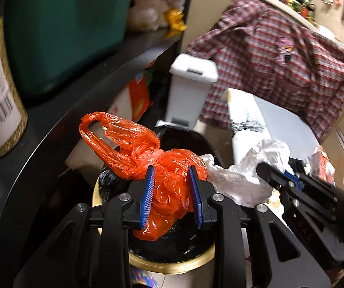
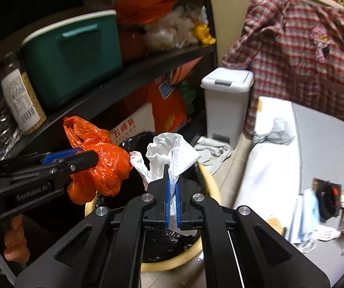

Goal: Collect trash
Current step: 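Carry both items over the black-lined bin and open both tools, then move both open tools back over the table trash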

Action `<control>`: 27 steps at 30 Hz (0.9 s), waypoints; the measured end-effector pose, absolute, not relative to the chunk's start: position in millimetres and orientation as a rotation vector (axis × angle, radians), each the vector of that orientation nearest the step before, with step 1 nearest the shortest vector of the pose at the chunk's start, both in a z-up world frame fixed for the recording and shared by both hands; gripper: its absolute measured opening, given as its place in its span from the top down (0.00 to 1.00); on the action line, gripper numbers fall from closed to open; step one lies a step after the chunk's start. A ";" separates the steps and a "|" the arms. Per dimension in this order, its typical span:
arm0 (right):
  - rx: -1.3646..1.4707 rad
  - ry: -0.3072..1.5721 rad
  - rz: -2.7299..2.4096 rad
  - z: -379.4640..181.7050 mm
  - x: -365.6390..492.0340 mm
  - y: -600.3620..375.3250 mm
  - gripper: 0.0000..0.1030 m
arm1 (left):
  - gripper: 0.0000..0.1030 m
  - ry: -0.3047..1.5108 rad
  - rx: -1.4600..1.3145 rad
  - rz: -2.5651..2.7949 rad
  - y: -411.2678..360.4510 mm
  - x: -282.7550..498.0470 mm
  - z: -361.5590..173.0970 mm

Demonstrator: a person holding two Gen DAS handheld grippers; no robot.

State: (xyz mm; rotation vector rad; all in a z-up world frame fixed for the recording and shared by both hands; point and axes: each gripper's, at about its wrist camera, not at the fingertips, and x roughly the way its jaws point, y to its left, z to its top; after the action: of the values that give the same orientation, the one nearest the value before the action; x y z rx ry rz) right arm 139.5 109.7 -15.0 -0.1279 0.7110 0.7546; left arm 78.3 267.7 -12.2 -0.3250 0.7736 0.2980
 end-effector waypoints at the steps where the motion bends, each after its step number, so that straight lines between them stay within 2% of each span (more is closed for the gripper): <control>1: -0.131 0.716 0.756 -19.1 139.9 112.9 0.93 | 0.69 0.776 -0.334 0.302 271.0 78.8 -13.3; 2: -0.132 0.720 0.755 -22.2 140.7 114.5 0.93 | 0.61 0.775 -0.340 0.309 273.1 79.3 -14.0; 3: -0.131 0.723 0.756 -24.8 141.7 116.1 0.91 | 0.43 0.772 -0.341 0.321 274.4 80.0 -14.0; 4: -0.134 0.733 0.759 -28.0 143.2 117.9 0.82 | 0.33 0.765 -0.332 0.341 274.8 80.6 -13.4; 5: -0.138 0.743 0.758 -30.8 144.6 119.5 0.75 | 0.19 0.756 -0.320 0.357 273.8 80.4 -12.0; 6: -0.140 0.748 0.755 -32.7 145.3 120.4 0.58 | 0.15 0.750 -0.311 0.368 273.0 80.6 -11.1; 7: -0.137 0.750 0.750 -34.2 146.7 120.4 0.52 | 0.14 0.744 -0.300 0.378 272.3 79.8 -9.7; 12: -0.155 0.743 0.711 -32.7 149.3 115.4 0.49 | 0.14 0.771 -0.328 0.373 280.5 80.3 -14.4; 22: -0.189 0.653 0.621 -2.7 125.9 80.9 0.28 | 0.14 0.738 -0.281 0.382 263.7 75.3 -6.2; 27: -0.174 0.607 0.587 17.9 106.0 52.7 0.22 | 0.14 0.713 -0.238 0.355 239.7 68.6 5.4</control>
State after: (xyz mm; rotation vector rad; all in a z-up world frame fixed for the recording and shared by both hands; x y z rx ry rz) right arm 106.0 52.7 17.9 -0.1737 0.6069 0.5869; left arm 68.6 239.7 5.4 -0.2378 0.7128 0.3555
